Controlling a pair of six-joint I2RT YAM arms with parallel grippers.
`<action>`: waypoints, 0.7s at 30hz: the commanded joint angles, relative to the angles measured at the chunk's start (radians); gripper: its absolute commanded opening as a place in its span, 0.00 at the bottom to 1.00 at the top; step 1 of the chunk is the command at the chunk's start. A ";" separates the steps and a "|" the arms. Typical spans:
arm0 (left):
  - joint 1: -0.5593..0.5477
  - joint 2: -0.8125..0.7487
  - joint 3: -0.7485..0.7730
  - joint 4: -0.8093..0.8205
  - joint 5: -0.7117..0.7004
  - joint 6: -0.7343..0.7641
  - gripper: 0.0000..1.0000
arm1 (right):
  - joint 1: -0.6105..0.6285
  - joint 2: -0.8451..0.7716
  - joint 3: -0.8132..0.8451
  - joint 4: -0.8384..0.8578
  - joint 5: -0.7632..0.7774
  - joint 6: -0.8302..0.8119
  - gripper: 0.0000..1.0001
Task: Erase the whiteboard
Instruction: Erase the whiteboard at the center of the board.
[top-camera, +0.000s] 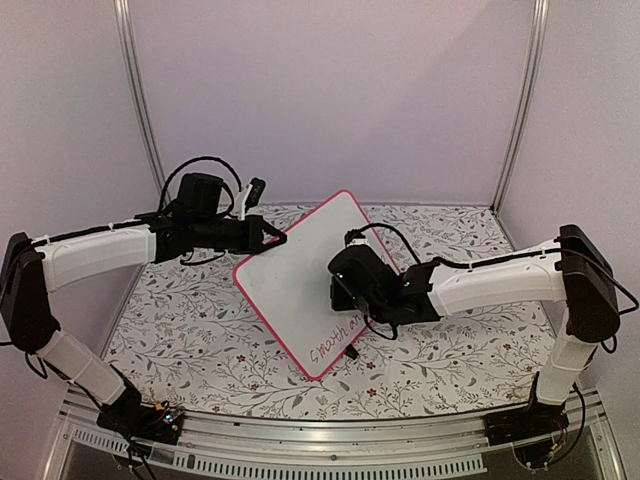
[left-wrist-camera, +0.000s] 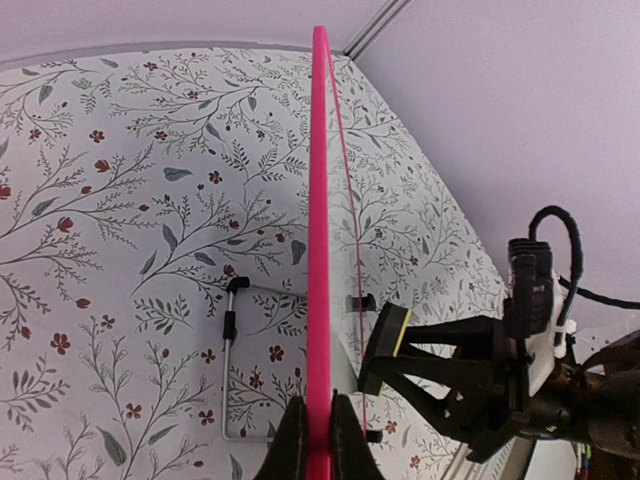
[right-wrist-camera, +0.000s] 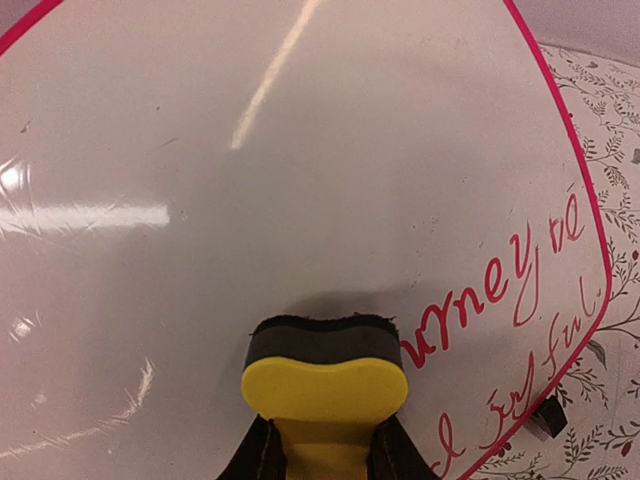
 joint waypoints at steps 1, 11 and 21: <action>0.003 -0.022 -0.016 -0.013 -0.019 0.069 0.00 | -0.006 0.032 0.020 -0.049 -0.009 0.008 0.24; 0.001 -0.027 -0.017 -0.015 -0.022 0.070 0.00 | -0.007 0.041 0.066 -0.078 0.003 -0.014 0.24; 0.002 -0.029 -0.017 -0.014 -0.022 0.069 0.00 | -0.007 0.046 0.083 -0.096 0.006 -0.019 0.24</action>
